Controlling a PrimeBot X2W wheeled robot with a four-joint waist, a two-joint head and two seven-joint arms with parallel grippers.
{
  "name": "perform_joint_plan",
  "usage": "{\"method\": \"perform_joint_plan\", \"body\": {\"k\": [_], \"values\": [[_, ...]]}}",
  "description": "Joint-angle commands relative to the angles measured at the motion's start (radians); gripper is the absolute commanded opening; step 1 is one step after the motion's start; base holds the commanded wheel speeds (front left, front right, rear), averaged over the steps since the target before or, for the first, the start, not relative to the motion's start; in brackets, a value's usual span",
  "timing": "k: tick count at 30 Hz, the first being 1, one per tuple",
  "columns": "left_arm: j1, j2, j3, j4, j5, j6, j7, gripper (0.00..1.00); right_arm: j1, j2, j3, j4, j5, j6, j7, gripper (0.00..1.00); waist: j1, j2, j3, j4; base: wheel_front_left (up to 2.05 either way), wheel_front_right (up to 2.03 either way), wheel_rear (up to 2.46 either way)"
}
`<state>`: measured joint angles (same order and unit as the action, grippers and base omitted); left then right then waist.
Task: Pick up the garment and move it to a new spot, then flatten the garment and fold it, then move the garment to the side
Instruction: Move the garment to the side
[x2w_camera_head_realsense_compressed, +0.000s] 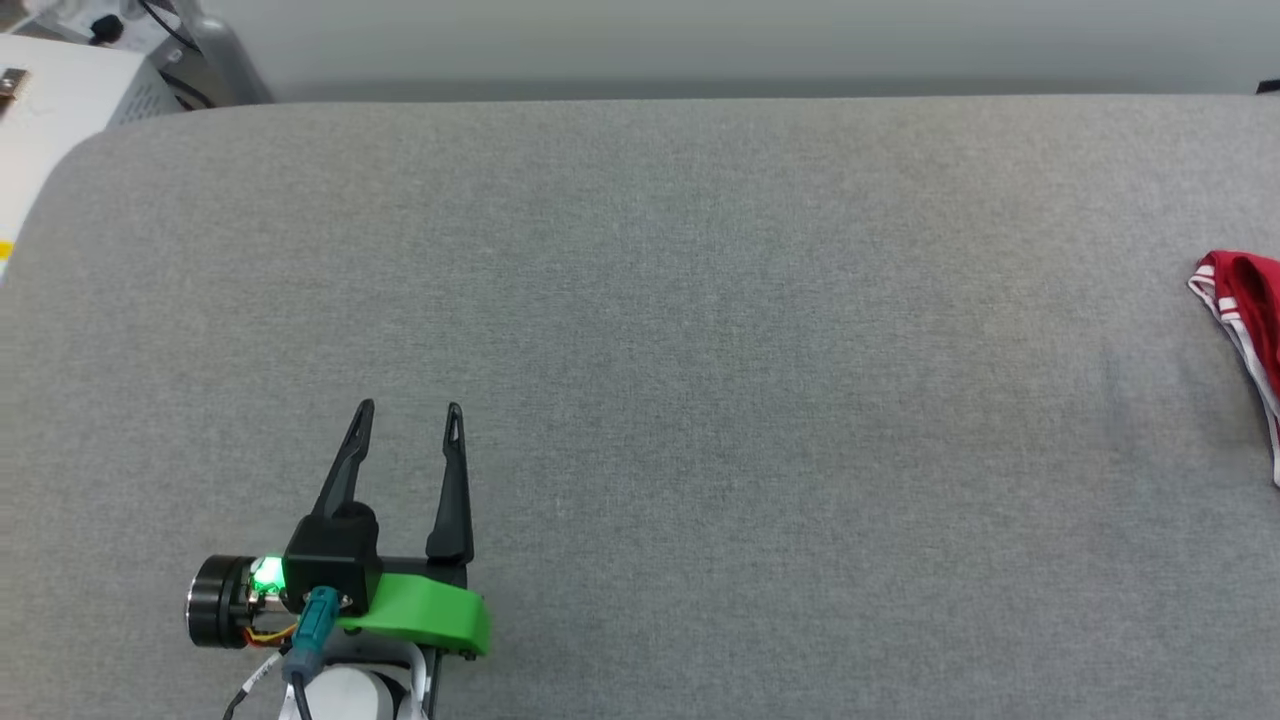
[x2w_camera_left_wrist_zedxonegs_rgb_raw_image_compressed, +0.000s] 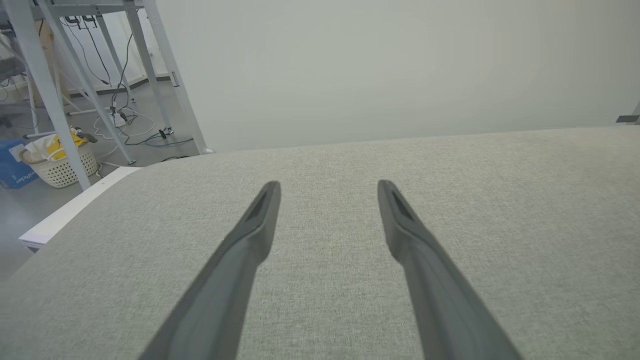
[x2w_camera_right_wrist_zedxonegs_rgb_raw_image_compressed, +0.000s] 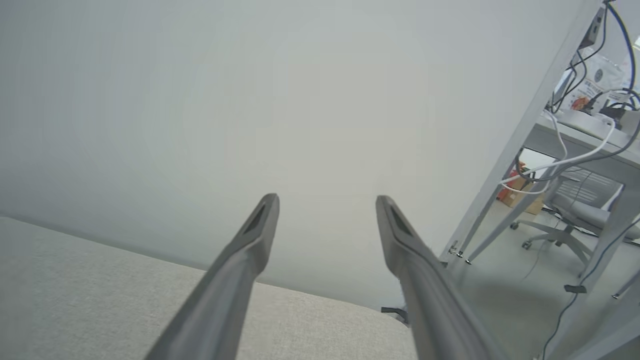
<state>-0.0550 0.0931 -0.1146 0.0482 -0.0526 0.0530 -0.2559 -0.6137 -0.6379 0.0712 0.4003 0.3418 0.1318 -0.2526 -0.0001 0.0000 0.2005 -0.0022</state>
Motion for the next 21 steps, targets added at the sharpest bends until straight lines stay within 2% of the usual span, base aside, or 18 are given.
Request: {"method": "perform_joint_plan", "body": {"k": [1, 5, 9, 17, 21], "values": [[0.016, -0.006, 0.005, 0.002, -0.007, -0.007, -0.006, 1.0, 0.052, 0.056, -0.029, -0.065, -0.039, -0.001, -0.008, 1.0, 0.0001, 0.0, -0.059, 0.042, 0.0, 0.0, 0.0], [0.036, -0.007, 0.012, 0.012, -0.007, -0.013, -0.006, 1.0, 0.201, 0.209, -0.08, -0.237, -0.144, -0.001, -0.009, 1.0, 0.0001, 0.0, -0.091, 0.056, 0.0, 0.0, 0.0], [0.056, -0.008, 0.019, 0.015, -0.006, -0.016, -0.006, 1.0, 0.345, 0.342, -0.092, -0.337, -0.186, -0.001, -0.009, 1.0, 0.0001, 0.0, -0.111, 0.057, 0.0, 0.0, 0.0], [0.077, -0.012, 0.032, 0.028, -0.01, -0.026, -0.006, 1.0, 0.534, 0.492, -0.081, -0.381, -0.193, -0.001, -0.009, 1.0, 0.0001, 0.0, -0.148, 0.057, 0.0, 0.0, 0.0], [0.092, -0.015, 0.04, 0.031, -0.017, -0.029, -0.006, 1.0, 0.609, 0.534, -0.077, -0.368, -0.197, -0.001, -0.009, 1.0, 0.0001, 0.0, -0.168, 0.053, 0.0, 0.0, 0.0]]}}
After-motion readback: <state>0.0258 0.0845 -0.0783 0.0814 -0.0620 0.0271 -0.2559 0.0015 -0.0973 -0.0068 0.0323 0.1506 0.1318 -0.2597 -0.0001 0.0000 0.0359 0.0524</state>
